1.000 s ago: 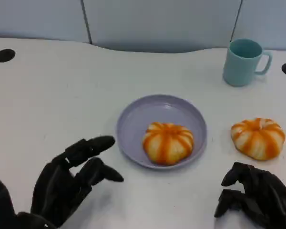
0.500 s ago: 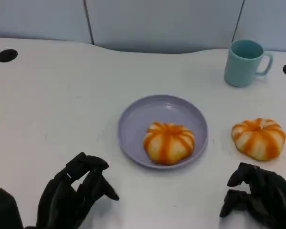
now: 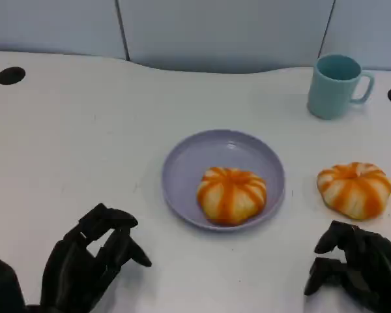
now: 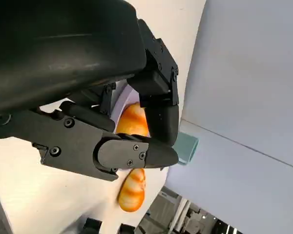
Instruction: Grasp the bread from the table and place it into the plate.
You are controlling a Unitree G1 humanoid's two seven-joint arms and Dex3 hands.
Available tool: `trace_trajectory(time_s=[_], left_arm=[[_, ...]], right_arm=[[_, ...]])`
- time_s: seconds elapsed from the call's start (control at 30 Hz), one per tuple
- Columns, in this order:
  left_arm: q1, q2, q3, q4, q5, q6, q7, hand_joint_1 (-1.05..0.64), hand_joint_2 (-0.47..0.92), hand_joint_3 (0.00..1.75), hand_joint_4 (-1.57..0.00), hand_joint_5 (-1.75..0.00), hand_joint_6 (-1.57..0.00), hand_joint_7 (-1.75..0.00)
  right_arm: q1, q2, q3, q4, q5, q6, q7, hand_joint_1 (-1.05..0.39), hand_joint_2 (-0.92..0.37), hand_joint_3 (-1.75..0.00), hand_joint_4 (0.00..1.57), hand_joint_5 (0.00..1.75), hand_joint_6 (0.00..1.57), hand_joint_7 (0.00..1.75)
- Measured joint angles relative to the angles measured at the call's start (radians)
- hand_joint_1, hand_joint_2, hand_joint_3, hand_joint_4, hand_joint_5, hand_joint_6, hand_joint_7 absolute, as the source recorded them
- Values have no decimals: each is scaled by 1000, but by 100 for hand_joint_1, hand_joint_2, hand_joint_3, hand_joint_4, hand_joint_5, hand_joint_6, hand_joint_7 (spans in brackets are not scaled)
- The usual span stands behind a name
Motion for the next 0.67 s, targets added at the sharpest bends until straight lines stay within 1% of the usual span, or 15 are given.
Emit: trace_trajectory(time_s=[0.17,0.23,0.3,0.37,0.57,0.67], left_arm=[[-14,-2,17,31,0,-32,-11,-56,92,28,-66,-171,-67,-119],[-20,-2,21,33,0,-35,-11,-56,92,29,-64,-172,-65,-122],[-33,-3,28,47,1,-51,-11,-56,92,29,-64,-173,-64,-125],[-50,-3,37,62,2,-73,-11,-56,92,29,-64,-173,-63,-126],[-59,-2,35,78,10,-89,-11,-55,92,28,-65,-174,-62,-126],[-66,-2,36,95,8,-89,-14,-55,92,28,-65,-173,-62,-125]], right_arm=[[-1,0,0,6,-7,-13,-2,-42,-92,-45,126,103,114,98],[-1,0,0,6,-11,-15,-5,-42,-92,-45,125,103,113,98],[-4,0,0,9,-12,-15,-4,-41,-92,-46,124,105,108,104],[-7,-1,-2,14,-10,-15,0,-41,-92,-45,124,105,107,106],[-29,-3,-9,54,0,-36,28,-43,-92,-45,124,104,108,105],[-37,-4,-9,68,-3,-47,25,-42,-92,-44,124,105,108,104]])
